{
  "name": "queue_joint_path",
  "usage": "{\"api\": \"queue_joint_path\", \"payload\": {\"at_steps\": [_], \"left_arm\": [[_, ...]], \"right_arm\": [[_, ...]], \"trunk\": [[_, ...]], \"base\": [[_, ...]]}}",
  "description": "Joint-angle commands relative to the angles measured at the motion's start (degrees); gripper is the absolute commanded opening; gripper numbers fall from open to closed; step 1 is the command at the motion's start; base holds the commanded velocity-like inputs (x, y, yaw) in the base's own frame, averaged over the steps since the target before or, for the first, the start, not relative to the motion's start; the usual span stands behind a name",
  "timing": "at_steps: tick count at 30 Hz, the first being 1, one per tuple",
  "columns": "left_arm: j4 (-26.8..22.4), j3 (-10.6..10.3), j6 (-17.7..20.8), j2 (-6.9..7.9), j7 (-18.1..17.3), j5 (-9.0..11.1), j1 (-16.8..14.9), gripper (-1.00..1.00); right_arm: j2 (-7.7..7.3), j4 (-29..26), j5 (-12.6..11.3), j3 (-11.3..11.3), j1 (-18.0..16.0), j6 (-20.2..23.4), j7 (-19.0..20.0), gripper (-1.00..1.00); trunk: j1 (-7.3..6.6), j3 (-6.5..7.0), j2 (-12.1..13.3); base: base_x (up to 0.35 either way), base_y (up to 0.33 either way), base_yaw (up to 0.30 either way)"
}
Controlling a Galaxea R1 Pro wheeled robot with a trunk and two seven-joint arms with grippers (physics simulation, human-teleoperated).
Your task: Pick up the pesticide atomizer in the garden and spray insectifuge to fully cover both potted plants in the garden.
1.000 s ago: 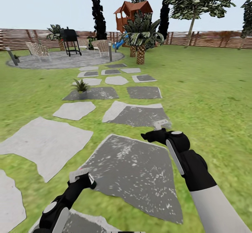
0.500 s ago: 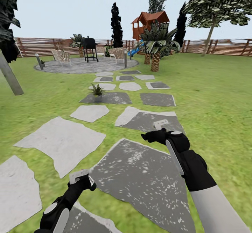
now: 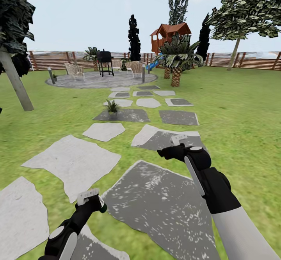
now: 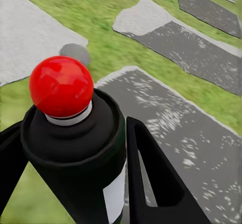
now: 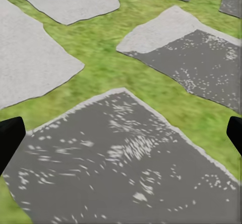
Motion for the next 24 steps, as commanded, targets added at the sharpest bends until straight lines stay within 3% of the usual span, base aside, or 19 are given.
{"api": "queue_joint_path", "payload": {"at_steps": [1,10,13,16,18,19,21,23,24], "left_arm": [[0.00,0.00,-0.05,-0.04,0.04,-0.01,0.00,-1.00],[0.00,0.03,-0.06,0.14,-0.54,0.40,0.00,-1.00],[0.10,0.07,-0.01,0.18,-0.71,0.47,0.00,-1.00],[0.78,-0.15,-0.12,0.53,-3.02,0.21,0.00,-1.00],[1.89,0.05,-0.13,0.74,-6.78,0.05,0.00,-1.00],[3.07,0.26,-0.09,1.03,-11.58,-0.10,-0.02,-1.00],[4.45,0.47,0.01,1.48,-16.39,-0.11,-0.20,-1.00],[6.60,0.64,0.15,3.01,-21.55,-0.03,-0.74,-1.00],[7.01,0.66,0.17,3.35,-22.56,0.00,-0.89,-1.00]], "right_arm": [[0.00,0.00,0.00,0.01,0.00,0.00,0.00,1.00],[0.00,0.00,-0.17,0.08,0.00,0.01,0.18,1.00],[-0.04,0.28,-0.39,0.57,0.00,0.02,0.38,1.00],[-0.15,0.86,-0.50,1.05,0.00,-0.32,0.62,1.00],[-0.17,0.63,-0.52,1.07,0.00,-0.33,1.04,1.00],[-0.28,0.41,-0.53,1.04,0.00,-0.11,3.51,1.00],[-0.50,0.33,-0.49,1.00,0.00,0.08,8.02,1.00],[-0.66,0.28,-0.18,0.97,0.00,0.26,13.85,1.00],[-0.68,0.28,-0.03,0.97,0.00,0.30,14.72,1.00]], "trunk": [[-0.23,0.18,0.42],[-2.20,1.80,4.03],[-2.20,1.80,4.03],[-2.20,1.80,4.03],[-2.20,1.80,4.03],[-2.20,1.80,4.03],[-2.20,1.80,4.03],[-2.20,1.80,4.03],[-2.20,1.80,4.03]], "base": [[0.000,0.000,0.000],[0.000,0.000,0.000],[0.003,0.000,0.000],[0.224,0.000,0.000],[0.298,0.000,0.000],[0.313,0.000,0.000],[0.316,0.000,0.000],[0.319,0.000,0.000],[0.320,0.000,0.000]]}}
